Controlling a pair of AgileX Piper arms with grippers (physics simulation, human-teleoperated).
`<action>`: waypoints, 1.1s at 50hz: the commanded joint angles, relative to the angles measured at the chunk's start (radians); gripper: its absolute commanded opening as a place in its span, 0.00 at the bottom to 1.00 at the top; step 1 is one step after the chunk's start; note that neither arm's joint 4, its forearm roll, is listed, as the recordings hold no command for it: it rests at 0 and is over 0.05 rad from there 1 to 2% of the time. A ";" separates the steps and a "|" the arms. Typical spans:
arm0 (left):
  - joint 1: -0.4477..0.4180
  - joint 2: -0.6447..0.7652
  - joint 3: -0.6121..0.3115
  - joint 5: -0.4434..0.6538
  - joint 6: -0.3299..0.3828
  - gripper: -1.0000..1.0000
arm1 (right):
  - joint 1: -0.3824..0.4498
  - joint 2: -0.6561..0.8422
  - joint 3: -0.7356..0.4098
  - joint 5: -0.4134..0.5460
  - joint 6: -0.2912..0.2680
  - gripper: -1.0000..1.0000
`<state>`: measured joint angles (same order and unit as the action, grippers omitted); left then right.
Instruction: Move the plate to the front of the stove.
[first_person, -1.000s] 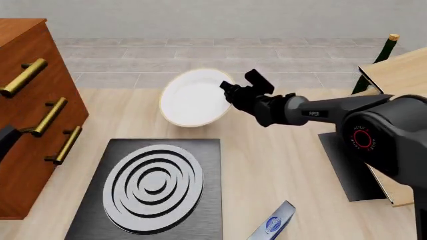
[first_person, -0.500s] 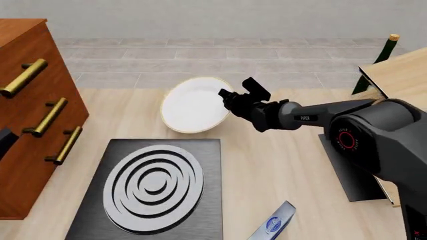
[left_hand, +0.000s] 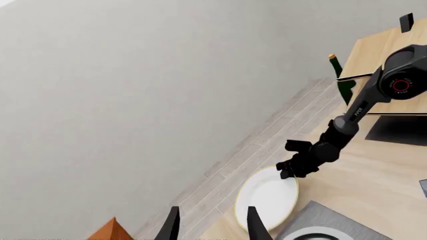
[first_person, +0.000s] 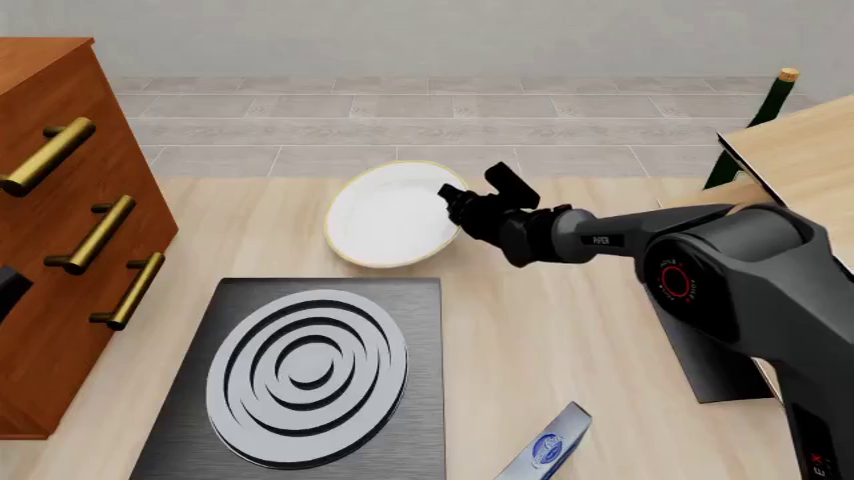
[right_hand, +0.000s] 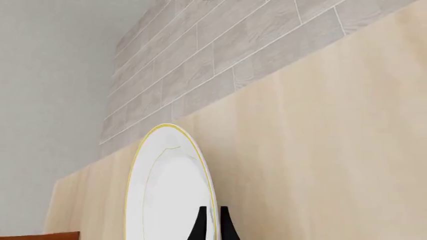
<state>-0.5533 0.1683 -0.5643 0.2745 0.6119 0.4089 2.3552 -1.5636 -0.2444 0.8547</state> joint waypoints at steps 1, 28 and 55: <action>0.006 -0.012 0.007 0.007 -0.009 1.00 | -0.015 0.024 -0.040 0.029 -0.002 0.00; 0.012 -0.027 0.015 0.006 -0.017 1.00 | -0.017 0.038 -0.056 0.052 -0.014 0.00; 0.014 -0.049 0.018 0.014 -0.023 1.00 | -0.039 0.016 -0.056 0.088 -0.074 1.00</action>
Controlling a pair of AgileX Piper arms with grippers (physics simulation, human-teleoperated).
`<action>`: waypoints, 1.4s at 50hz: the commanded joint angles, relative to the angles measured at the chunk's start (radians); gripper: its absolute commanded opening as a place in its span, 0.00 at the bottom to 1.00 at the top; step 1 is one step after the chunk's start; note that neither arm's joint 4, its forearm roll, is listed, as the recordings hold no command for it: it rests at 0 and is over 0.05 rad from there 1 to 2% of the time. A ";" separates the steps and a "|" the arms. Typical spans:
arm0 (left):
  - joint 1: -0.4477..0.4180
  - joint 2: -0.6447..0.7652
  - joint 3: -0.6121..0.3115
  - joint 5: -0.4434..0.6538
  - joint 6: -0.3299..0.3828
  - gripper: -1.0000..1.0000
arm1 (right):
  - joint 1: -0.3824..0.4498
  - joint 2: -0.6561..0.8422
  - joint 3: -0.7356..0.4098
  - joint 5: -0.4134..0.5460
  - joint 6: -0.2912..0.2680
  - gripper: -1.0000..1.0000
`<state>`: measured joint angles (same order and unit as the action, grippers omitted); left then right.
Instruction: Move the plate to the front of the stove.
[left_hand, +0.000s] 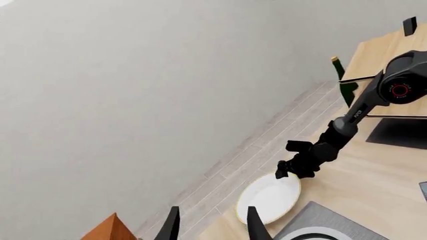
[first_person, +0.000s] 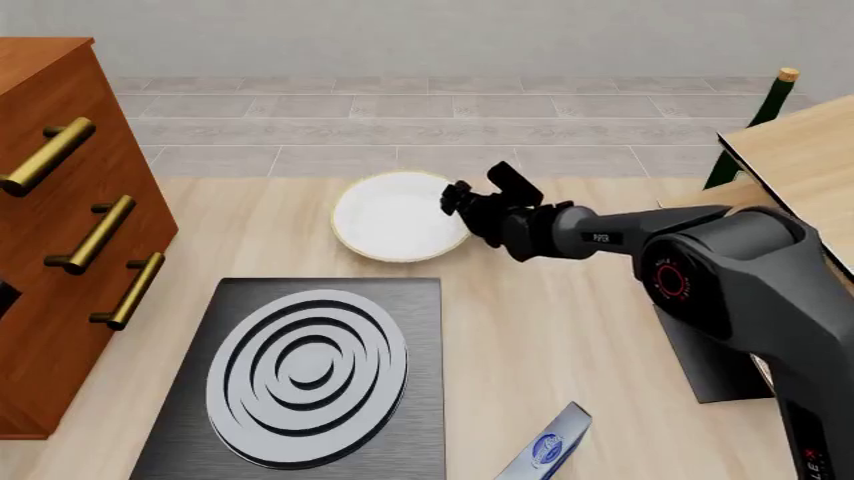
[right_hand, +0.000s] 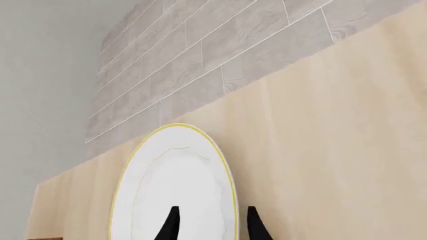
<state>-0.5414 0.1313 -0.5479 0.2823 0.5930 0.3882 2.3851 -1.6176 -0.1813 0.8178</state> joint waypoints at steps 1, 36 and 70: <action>0.002 -0.013 0.000 0.008 -0.006 1.00 | -0.023 -0.017 -0.003 0.031 -0.046 1.00; -0.014 -0.072 -0.013 0.047 -0.013 1.00 | -0.144 -0.313 0.109 0.149 -0.390 1.00; -0.066 0.000 -0.021 -0.021 -0.107 1.00 | -0.064 -0.858 0.590 0.023 -0.506 1.00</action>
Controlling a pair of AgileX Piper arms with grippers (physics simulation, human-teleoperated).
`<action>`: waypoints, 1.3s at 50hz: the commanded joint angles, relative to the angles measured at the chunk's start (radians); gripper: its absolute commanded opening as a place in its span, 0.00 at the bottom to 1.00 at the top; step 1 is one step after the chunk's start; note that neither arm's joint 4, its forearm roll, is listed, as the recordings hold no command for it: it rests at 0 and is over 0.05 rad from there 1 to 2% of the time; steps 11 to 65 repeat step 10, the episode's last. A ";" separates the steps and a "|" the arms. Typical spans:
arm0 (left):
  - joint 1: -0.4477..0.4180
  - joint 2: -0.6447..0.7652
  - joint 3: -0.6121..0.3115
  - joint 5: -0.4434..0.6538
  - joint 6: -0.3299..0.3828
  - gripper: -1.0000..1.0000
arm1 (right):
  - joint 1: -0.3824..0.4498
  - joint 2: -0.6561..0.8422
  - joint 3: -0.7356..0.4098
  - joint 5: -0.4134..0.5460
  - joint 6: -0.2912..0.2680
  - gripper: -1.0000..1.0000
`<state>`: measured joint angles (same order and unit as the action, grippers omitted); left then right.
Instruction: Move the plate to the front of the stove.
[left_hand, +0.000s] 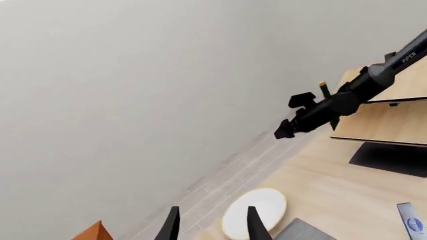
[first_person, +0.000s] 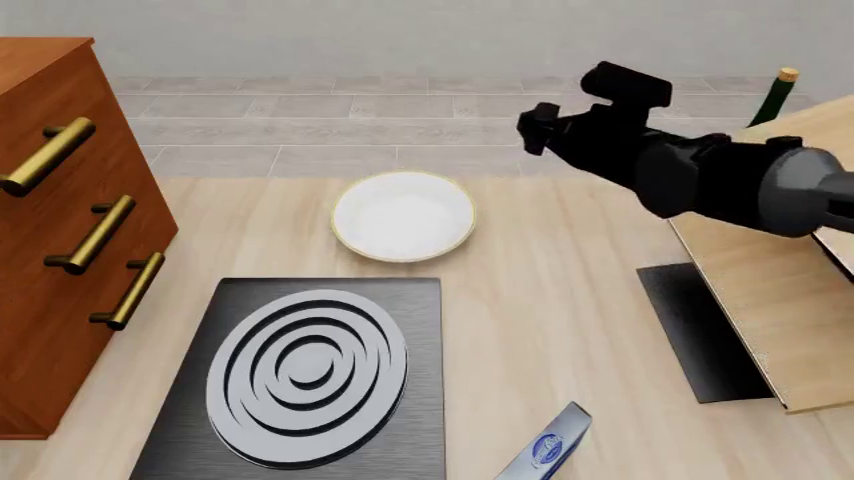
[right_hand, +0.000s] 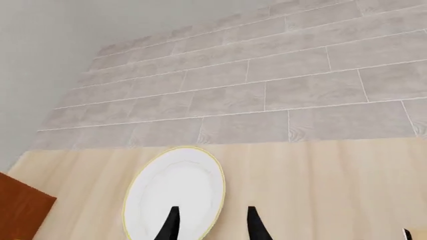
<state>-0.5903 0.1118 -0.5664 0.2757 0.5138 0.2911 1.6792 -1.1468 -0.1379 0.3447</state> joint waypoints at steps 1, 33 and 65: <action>-0.018 0.020 -0.003 -0.017 -0.030 1.00 | 0.034 -0.172 0.135 -0.021 -0.029 1.00; -0.028 0.029 -0.002 -0.029 -0.040 1.00 | 0.069 -0.331 0.241 -0.022 -0.050 1.00; -0.028 0.029 -0.002 -0.029 -0.040 1.00 | 0.069 -0.331 0.241 -0.022 -0.050 1.00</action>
